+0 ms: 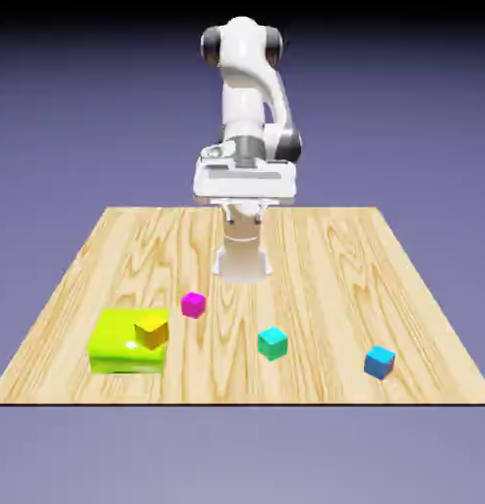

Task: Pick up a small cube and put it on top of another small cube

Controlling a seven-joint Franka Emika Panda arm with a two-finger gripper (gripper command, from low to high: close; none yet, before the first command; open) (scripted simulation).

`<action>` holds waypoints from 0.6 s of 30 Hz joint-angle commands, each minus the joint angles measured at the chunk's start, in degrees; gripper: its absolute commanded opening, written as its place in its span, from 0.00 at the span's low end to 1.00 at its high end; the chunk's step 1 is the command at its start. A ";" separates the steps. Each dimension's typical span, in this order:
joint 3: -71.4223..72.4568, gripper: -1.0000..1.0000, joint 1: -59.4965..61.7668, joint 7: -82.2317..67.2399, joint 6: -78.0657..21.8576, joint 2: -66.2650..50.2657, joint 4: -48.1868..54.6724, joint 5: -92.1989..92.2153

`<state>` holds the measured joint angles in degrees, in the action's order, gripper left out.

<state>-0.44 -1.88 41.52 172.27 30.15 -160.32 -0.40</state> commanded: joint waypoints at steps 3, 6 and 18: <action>-1.09 0.50 -2.98 -2.33 -4.31 -6.23 1.69 -1.00; -2.17 0.50 -5.96 -4.67 -8.62 -12.46 3.38 -2.00; -6.44 0.50 -17.67 -13.85 -25.58 -36.98 10.04 -5.93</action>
<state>-6.88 -19.57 27.67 146.70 -6.82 -150.28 -6.34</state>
